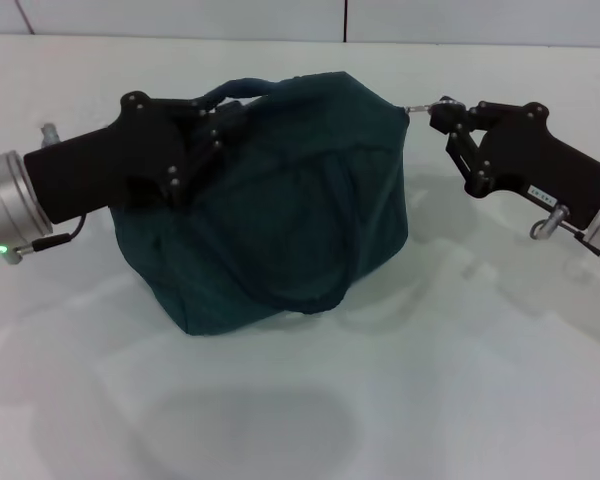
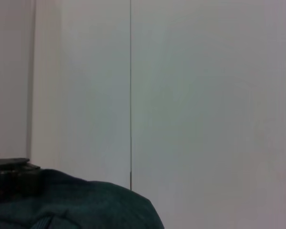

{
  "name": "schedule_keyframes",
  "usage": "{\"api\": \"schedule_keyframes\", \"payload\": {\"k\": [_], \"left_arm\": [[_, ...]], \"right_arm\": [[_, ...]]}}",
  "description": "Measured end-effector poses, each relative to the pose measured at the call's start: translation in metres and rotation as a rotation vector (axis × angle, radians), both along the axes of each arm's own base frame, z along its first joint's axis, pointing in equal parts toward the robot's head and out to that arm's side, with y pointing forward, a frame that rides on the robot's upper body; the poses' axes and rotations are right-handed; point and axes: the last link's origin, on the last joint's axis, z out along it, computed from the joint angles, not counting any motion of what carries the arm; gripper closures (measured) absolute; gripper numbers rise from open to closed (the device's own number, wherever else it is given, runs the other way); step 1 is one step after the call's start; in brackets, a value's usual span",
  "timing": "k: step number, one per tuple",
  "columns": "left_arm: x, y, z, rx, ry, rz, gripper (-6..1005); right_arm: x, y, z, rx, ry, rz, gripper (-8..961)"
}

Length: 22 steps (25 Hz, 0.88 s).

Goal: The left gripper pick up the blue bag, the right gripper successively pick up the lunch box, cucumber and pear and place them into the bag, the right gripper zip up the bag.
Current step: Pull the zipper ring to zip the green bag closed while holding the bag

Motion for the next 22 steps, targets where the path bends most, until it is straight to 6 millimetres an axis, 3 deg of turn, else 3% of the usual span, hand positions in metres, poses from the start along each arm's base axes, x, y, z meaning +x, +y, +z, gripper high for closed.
{"api": "schedule_keyframes", "payload": {"k": [12,22], "left_arm": [[0.001,0.005,0.003,0.04,-0.044,0.023,899],[0.004,0.005,-0.007,-0.006,-0.069,0.031,889]], "right_arm": [[0.013,0.003,-0.008,-0.049,-0.064,-0.075,893],[0.007,0.008,-0.006,-0.088,-0.016,-0.106,866]]}}
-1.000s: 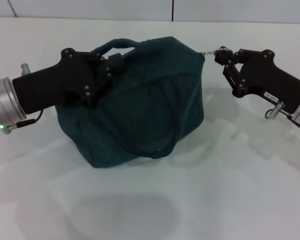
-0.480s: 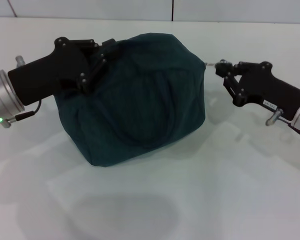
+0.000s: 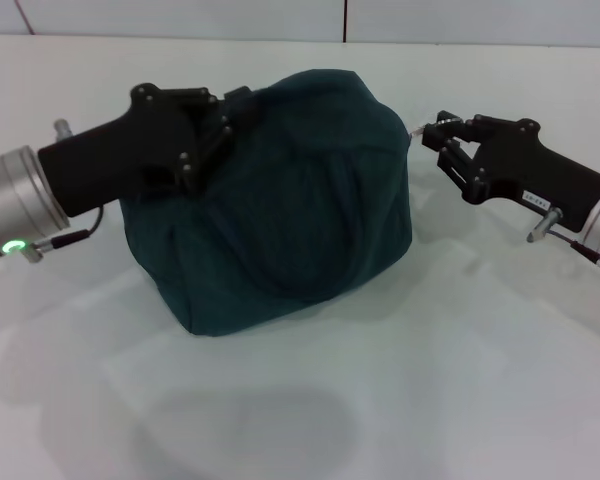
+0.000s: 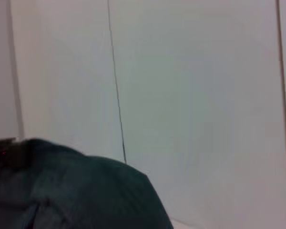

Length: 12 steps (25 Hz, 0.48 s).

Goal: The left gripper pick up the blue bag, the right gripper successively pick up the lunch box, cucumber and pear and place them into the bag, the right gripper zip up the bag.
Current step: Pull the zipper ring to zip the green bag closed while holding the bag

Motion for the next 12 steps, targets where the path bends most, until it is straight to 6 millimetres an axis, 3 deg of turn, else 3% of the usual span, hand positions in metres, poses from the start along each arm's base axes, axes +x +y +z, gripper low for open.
{"api": "schedule_keyframes", "payload": {"k": [7,12], "left_arm": [[-0.002,0.0,-0.009,-0.03,-0.025,0.024,882],[-0.001,0.0,-0.008,-0.026,-0.026,0.021,862]], "right_arm": [[-0.006,0.002,0.002,-0.23,0.011,-0.041,690],[-0.004,-0.001,0.013,-0.277,0.025,-0.037,505]]}}
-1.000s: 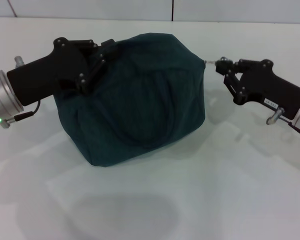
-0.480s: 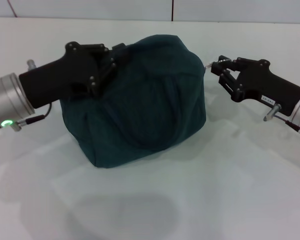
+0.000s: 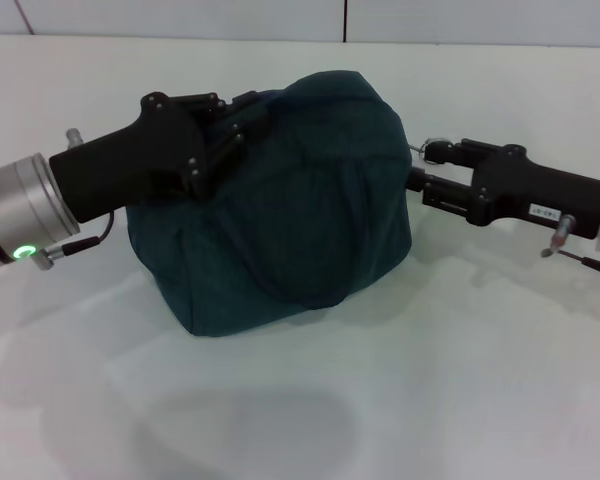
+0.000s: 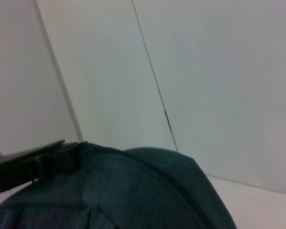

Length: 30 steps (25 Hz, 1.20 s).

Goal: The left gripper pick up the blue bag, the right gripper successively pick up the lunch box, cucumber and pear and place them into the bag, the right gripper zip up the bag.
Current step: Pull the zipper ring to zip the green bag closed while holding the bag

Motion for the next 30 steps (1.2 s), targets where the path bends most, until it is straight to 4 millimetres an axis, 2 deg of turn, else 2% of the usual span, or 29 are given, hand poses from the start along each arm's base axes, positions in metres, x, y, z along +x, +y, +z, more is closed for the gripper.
{"api": "schedule_keyframes", "payload": {"k": [2,10,13,22,30], "left_arm": [[0.0,0.0,0.0,0.004,-0.001,0.0,862],[0.0,0.001,0.001,0.035,0.008,-0.016,861],[0.0,0.001,0.0,0.048,0.01,-0.024,861],[0.005,0.005,-0.003,0.071,0.002,-0.048,860],[0.005,0.004,-0.002,0.083,0.0,-0.05,837]], "right_arm": [[0.003,-0.002,0.004,-0.001,0.012,-0.01,420],[0.023,-0.007,0.038,-0.108,0.026,-0.061,399],[0.027,-0.007,0.044,-0.143,0.006,-0.073,404],[0.023,-0.001,0.039,-0.181,-0.038,-0.07,409],[0.003,0.009,0.014,-0.179,-0.095,-0.038,410]]}}
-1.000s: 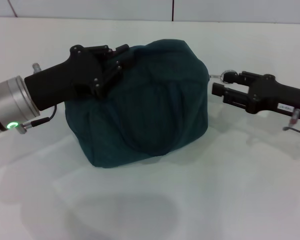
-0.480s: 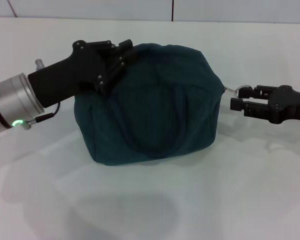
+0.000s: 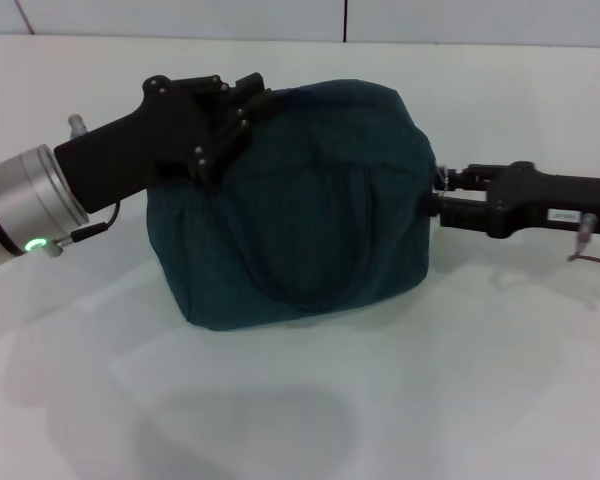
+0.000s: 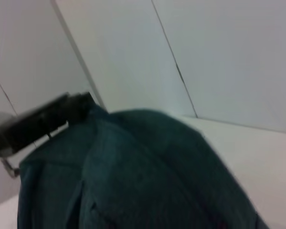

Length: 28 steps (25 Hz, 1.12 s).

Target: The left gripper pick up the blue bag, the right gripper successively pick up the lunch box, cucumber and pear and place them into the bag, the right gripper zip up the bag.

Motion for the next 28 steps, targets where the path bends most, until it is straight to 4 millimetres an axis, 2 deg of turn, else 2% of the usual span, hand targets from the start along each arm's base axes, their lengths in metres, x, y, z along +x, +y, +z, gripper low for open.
{"api": "schedule_keyframes", "payload": {"k": [5,10,19,28], "left_arm": [[0.0,0.001,0.001,0.012,-0.006,-0.001,823],[-0.001,0.0,0.002,0.018,-0.011,0.003,809],[-0.001,0.0,0.003,0.034,-0.02,0.006,783],[-0.005,-0.006,0.006,0.075,-0.13,0.039,758]], "right_arm": [[-0.007,0.003,-0.007,-0.007,-0.026,0.025,410],[-0.006,0.005,-0.005,-0.002,-0.032,0.023,410],[0.012,0.004,0.023,0.102,0.043,-0.032,409],[0.008,-0.014,0.042,0.142,0.138,0.083,409]]}}
